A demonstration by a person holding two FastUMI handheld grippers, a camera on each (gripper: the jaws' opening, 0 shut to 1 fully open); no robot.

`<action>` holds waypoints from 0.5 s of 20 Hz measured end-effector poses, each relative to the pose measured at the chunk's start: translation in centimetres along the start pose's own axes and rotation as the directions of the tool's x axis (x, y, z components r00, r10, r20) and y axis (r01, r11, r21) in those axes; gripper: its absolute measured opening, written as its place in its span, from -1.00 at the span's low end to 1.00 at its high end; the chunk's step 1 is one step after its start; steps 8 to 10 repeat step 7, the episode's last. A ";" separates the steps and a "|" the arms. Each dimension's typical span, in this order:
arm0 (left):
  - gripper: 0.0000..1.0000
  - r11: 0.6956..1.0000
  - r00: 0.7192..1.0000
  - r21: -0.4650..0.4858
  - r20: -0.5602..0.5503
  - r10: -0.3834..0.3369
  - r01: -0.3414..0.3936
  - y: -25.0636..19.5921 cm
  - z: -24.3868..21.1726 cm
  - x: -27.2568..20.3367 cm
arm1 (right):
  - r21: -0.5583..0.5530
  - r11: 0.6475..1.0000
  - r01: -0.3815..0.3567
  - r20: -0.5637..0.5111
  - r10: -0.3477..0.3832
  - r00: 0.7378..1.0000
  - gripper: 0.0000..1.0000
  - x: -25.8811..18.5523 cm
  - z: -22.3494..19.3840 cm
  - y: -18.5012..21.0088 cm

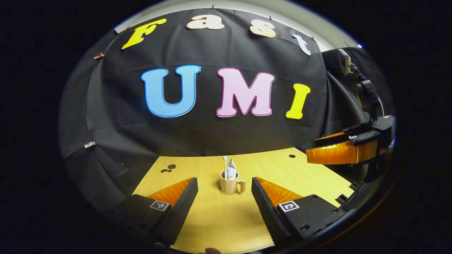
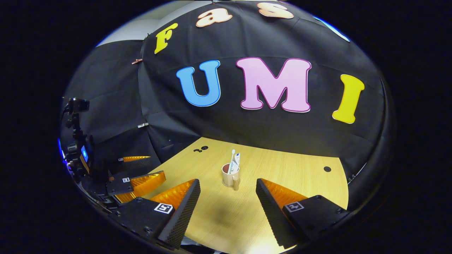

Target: Put the toothbrush and toothpaste on the desktop into the cup, then pick up the cup and place it on the coaster on the desktop.

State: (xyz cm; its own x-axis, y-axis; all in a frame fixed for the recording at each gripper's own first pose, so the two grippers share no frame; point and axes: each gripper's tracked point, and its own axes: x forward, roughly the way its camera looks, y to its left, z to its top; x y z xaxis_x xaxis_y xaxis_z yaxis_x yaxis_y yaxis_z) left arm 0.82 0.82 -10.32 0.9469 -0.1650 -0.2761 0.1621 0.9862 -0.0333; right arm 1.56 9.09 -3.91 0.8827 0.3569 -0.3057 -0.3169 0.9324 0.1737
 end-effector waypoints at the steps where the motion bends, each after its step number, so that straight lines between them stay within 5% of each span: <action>1: 0.93 1.000 1.000 0.006 0.002 -0.004 0.004 -0.5 0.2 0.1 | 0.011 1.000 -0.001 0.010 0.001 1.000 0.94 -0.4 0.1 -0.3; 10: 0.92 0.999 1.000 0.038 -0.002 -0.027 0.027 -2.8 1.1 0.7 | 0.037 0.999 -0.007 0.024 0.006 1.000 0.94 -1.5 -0.5 -1.7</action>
